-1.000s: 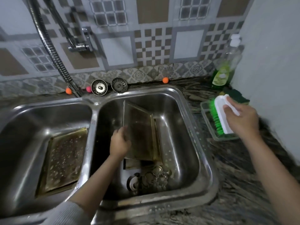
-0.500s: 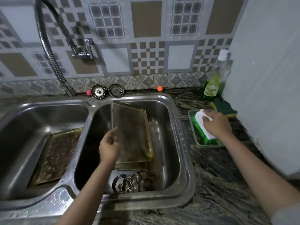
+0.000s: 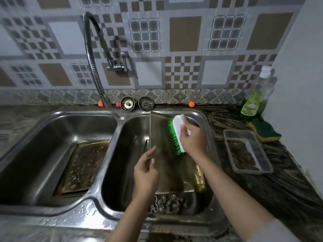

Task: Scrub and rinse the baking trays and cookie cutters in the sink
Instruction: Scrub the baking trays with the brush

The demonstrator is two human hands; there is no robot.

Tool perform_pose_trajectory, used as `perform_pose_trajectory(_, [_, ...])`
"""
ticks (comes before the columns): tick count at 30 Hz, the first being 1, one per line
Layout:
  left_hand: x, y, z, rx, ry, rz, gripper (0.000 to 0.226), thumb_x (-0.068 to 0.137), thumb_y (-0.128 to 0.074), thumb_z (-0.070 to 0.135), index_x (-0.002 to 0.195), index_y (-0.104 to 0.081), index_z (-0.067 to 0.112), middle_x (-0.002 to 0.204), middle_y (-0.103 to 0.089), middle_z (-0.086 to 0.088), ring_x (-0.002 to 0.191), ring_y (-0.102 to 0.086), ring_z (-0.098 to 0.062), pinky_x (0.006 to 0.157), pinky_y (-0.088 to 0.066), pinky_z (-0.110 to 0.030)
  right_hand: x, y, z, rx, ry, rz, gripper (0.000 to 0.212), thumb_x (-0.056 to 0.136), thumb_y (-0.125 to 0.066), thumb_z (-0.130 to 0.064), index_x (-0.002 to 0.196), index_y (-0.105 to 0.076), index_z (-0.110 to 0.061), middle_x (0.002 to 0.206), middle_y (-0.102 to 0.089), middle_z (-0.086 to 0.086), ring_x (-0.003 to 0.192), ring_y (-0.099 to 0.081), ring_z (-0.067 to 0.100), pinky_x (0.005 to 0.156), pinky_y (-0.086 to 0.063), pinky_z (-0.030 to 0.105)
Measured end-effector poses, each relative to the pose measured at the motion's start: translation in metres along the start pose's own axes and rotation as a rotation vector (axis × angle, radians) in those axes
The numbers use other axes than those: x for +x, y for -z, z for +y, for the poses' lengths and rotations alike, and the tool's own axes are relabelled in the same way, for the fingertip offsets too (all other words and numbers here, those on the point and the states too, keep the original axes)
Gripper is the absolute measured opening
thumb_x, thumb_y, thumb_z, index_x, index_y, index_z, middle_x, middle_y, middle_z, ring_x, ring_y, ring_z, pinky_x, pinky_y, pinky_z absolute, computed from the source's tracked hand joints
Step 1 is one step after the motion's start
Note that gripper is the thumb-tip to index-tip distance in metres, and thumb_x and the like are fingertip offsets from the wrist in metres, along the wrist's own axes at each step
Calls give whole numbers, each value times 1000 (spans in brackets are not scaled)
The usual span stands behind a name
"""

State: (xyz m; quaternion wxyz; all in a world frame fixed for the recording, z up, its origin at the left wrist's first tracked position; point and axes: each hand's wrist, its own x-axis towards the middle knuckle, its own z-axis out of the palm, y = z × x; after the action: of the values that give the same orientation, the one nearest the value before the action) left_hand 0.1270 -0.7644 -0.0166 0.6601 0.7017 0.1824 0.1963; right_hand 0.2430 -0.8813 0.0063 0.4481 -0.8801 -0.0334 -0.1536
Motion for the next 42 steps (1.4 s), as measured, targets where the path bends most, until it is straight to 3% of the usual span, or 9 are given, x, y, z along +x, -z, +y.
perform_pose_trajectory(3, [0, 8, 0, 27, -20, 7, 41, 93, -46, -5, 112, -64, 25, 107, -62, 23, 102, -56, 15, 98, -44, -20, 2, -21, -18, 136, -29, -25, 36, 93, -51, -23, 129, -57, -23, 114, -68, 6, 100, -65, 23, 76, -47, 25])
perform_pose_trajectory(7, [25, 37, 3, 40, -34, 160, 38, 92, -46, -2, 107, -64, 28, 107, -66, 14, 100, -61, 3, 89, -48, -14, -57, -54, -23, 233, 221, -295, 40, 90, -48, -34, 129, -56, -28, 106, -71, 0, 77, -68, 14, 65, -51, 29])
perform_pose_trajectory(11, [26, 56, -1, 73, -45, 116, 39, 93, -47, -3, 111, -67, 24, 108, -67, 15, 103, -63, -26, 92, -50, -42, -16, -54, 4, 126, -23, -105, 26, 90, -55, -17, 111, -70, -14, 105, -72, 5, 84, -68, 23, 64, -47, 25])
perform_pose_trajectory(14, [26, 45, -2, 65, -53, 61, 39, 92, -47, -4, 109, -67, 23, 107, -67, 17, 103, -62, 0, 91, -48, -15, -13, -62, -23, 181, -21, -66, 31, 91, -53, -16, 121, -64, -15, 117, -67, 4, 96, -66, 23, 74, -50, 21])
perform_pose_trajectory(19, [54, 70, -3, -13, -26, 218, 37, 92, -46, -5, 104, -65, 25, 100, -65, 18, 102, -61, -4, 83, -43, -3, -84, -73, -24, 253, 224, -219, 39, 90, -49, -30, 128, -53, -33, 96, -74, 3, 53, -59, 6, 50, -46, 28])
perform_pose_trajectory(25, [44, 58, -3, -24, -4, 30, 40, 93, -46, -5, 111, -66, 26, 107, -64, 21, 104, -59, 7, 90, -44, -8, -8, -67, -11, 135, -184, -71, 33, 93, -53, -21, 125, -61, -20, 116, -67, 0, 92, -64, 15, 63, -39, 15])
perform_pose_trajectory(31, [69, 60, -2, -81, 31, 171, 40, 93, -45, -5, 96, -65, 30, 104, -67, 6, 97, -62, -6, 82, -45, -8, -63, -79, -55, 339, 78, -203, 37, 90, -53, -23, 126, -58, -31, 105, -69, 13, 93, -66, 28, 75, -52, 47])
perform_pose_trajectory(35, [72, 66, 3, -73, 8, 147, 40, 94, -44, -6, 113, -63, 23, 111, -65, 10, 96, -60, 10, 78, -44, -4, -56, -69, -32, 322, 46, -201, 34, 90, -56, -27, 122, -55, -38, 85, -73, -6, 59, -58, 6, 52, -45, 29])
perform_pose_trajectory(42, [55, 44, 0, -64, 23, 13, 41, 94, -45, -4, 113, -64, 26, 113, -64, 13, 112, -58, 0, 95, -45, -14, 29, -62, -41, 42, -2, -47, 32, 92, -54, -26, 122, -63, -20, 105, -71, 9, 87, -67, 24, 63, -39, 20])
